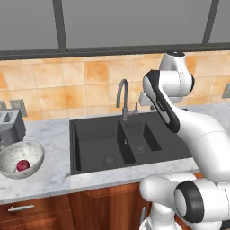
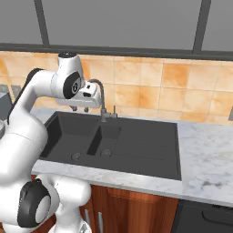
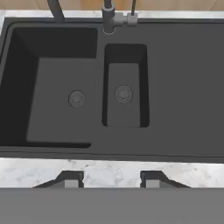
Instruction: Move the cup from next to the sink to the open cabinet. Then, move the bowl with the apple to the fridge to clear the area for faucet cleaning.
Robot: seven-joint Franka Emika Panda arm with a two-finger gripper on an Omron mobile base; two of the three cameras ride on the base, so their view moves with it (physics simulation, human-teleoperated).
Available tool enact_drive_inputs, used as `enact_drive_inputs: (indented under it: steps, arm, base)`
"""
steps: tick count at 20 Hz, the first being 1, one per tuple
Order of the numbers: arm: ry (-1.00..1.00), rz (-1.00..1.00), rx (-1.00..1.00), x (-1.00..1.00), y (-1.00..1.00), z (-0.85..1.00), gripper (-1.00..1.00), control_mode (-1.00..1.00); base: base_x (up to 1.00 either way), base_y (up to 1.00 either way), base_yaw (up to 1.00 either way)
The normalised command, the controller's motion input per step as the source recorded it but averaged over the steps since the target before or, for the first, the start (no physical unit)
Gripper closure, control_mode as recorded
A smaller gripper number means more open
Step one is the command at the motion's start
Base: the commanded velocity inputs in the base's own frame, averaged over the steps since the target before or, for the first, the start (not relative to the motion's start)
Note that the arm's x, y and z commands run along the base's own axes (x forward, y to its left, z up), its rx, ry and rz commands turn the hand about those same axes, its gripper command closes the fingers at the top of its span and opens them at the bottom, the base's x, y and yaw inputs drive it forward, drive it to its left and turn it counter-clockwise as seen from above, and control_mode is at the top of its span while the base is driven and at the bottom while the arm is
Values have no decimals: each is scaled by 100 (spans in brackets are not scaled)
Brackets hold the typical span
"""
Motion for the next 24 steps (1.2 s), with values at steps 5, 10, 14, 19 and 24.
enact_drive_inputs:
  steps: [5,10,14,19,24]
  arm:
    - [-1,0,0,-33,2,0,-100,-100]
    - [-4,0,0,-33,12,0,-100,100]
    - [0,0,0,0,0,0,-100,100]
    - [0,0,0,0,0,0,-100,100]
    - [-1,0,0,4,2,-3,-100,-100]
  base:
    - [0,0,0]
    - [-14,51,0]
    - [9,100,0]
    - [16,100,0]
    - [2,67,0]
